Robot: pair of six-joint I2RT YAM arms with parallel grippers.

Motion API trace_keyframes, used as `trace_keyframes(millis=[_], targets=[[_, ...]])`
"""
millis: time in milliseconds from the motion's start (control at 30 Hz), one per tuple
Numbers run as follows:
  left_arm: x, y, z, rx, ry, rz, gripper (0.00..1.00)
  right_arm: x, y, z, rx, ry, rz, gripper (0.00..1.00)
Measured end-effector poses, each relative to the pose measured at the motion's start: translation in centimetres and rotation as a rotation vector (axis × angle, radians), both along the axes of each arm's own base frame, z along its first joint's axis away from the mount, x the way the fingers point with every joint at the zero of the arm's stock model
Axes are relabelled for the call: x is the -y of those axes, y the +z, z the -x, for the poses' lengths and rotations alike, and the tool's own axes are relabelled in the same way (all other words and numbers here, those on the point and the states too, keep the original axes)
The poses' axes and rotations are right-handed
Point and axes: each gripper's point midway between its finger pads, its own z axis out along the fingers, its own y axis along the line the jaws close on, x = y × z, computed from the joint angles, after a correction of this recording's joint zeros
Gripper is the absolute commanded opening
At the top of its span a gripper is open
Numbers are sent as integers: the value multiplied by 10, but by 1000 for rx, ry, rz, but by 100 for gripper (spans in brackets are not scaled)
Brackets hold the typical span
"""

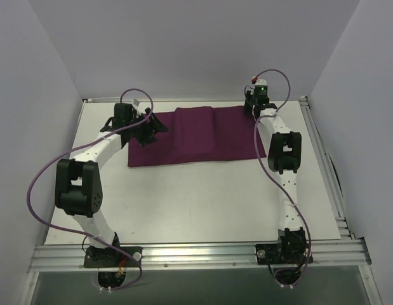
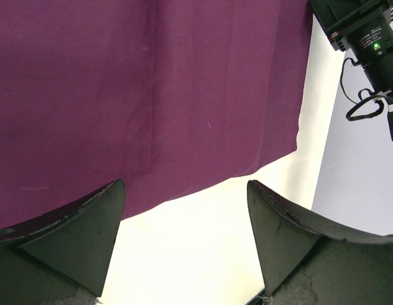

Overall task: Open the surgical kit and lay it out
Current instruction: Open the surgical kit at the center of the board.

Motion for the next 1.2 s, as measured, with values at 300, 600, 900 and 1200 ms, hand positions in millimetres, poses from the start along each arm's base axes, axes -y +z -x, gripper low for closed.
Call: trace_keyframes(millis=[300, 600, 900, 1200], targets=[[0, 1, -1, 5, 1, 3, 87, -6, 5, -3, 14, 1, 14, 0], [-8, -9, 2, -40, 47, -33, 91, -11, 8, -2, 15, -2, 4, 0], [-20, -21, 12, -136, 108, -92, 93, -40, 80, 34, 45, 19, -67, 0], [-19, -2, 15, -132, 110, -48, 93, -64, 149, 71, 116, 77, -177, 0]])
